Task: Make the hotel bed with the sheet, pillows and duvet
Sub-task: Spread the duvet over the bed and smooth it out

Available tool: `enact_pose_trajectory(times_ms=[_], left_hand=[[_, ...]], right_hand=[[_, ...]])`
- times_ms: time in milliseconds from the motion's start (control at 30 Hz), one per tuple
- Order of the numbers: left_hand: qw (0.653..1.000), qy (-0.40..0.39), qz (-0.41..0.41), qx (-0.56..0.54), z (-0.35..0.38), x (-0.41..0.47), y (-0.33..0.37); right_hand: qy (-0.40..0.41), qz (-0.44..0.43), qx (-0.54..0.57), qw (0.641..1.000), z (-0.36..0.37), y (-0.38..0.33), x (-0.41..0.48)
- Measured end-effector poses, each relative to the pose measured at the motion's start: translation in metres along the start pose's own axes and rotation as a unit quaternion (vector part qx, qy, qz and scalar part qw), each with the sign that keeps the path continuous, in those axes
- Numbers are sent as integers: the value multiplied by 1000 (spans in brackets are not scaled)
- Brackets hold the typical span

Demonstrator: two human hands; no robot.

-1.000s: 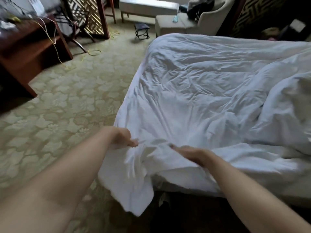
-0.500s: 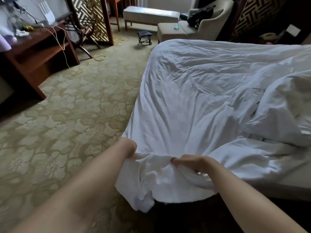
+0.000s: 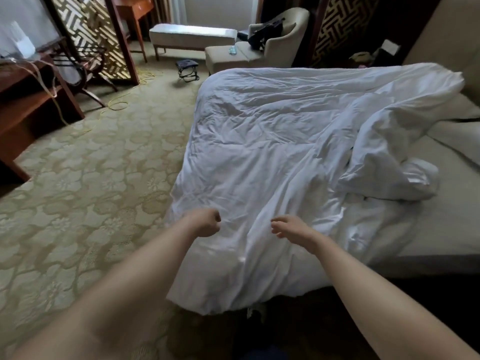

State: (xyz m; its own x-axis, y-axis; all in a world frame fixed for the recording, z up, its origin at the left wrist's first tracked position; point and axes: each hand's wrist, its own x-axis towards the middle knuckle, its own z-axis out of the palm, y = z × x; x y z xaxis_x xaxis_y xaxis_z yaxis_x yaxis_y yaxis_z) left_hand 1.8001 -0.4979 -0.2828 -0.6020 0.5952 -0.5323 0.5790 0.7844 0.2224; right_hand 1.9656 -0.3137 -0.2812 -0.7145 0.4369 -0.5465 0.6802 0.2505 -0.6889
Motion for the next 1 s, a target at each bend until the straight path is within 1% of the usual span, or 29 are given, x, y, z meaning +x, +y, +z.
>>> enact_pose_trajectory(times_ms=[67, 200, 333, 433, 567, 700, 833, 1000], left_hand=[[998, 26, 21, -44, 1, 8, 33], [991, 50, 70, -101, -2, 15, 110], [982, 46, 119, -137, -2, 32, 198], [980, 41, 139, -139, -5, 54, 268], [973, 39, 163, -160, -7, 87, 361], [971, 47, 167, -166, -9, 119, 428], [972, 40, 154, -174, -12, 156, 466], [974, 28, 115, -193, -20, 225, 493]], right_hand=[[51, -7, 17, 999, -17, 16, -7], [116, 1, 36, 993, -66, 47, -24], [156, 4, 60, 986, -132, 80, -29], [187, 8, 77, 979, -189, 109, -25], [205, 5, 78, 976, -274, 149, -7], [228, 11, 66, 971, -346, 171, 5], [211, 19, 33, 977, -398, 184, 32], [177, 27, 16, 984, -442, 193, 102]])
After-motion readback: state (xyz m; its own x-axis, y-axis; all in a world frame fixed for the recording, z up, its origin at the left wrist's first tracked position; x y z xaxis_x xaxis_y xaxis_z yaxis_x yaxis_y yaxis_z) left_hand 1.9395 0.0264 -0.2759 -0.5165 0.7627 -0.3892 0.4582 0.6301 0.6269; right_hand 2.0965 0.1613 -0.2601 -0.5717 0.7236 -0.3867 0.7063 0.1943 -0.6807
